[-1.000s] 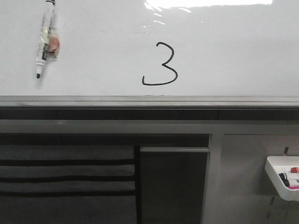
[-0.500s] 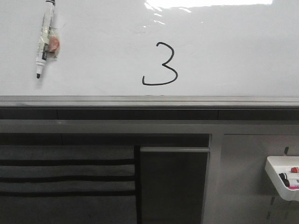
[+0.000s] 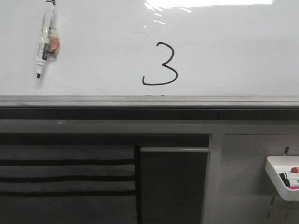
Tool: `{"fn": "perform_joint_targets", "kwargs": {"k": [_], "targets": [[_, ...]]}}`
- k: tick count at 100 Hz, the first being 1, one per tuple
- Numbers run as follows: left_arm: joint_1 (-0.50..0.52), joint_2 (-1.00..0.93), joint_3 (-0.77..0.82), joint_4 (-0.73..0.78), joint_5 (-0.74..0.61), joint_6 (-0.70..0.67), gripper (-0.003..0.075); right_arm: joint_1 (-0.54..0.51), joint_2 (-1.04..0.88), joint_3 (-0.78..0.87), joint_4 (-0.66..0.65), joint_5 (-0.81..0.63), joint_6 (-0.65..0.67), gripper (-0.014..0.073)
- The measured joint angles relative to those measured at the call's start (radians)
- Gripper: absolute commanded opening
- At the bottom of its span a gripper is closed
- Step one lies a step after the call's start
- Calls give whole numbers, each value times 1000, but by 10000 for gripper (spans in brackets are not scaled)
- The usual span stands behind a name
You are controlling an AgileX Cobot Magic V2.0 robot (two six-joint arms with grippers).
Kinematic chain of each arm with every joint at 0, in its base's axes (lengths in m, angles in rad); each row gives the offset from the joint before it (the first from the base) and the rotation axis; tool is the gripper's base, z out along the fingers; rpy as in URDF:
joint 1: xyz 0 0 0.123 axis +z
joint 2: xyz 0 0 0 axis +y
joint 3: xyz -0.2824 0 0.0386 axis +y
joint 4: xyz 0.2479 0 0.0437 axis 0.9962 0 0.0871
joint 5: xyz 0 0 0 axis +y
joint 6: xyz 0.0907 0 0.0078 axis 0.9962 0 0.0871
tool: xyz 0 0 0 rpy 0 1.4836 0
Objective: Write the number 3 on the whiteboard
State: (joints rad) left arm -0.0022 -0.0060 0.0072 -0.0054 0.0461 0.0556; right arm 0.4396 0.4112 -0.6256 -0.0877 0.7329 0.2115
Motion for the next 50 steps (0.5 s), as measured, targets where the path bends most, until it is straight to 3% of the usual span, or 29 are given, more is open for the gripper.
{"fn": "perform_joint_targets", "kwargs": {"k": [30, 50], "targets": [[0, 0, 0, 0, -2, 0, -18, -15, -32, 19, -9, -13, 0, -74], [0, 0, 0, -2, -2, 0, -18, -160, -220, 213, 12, -229, 0, -74]]}}
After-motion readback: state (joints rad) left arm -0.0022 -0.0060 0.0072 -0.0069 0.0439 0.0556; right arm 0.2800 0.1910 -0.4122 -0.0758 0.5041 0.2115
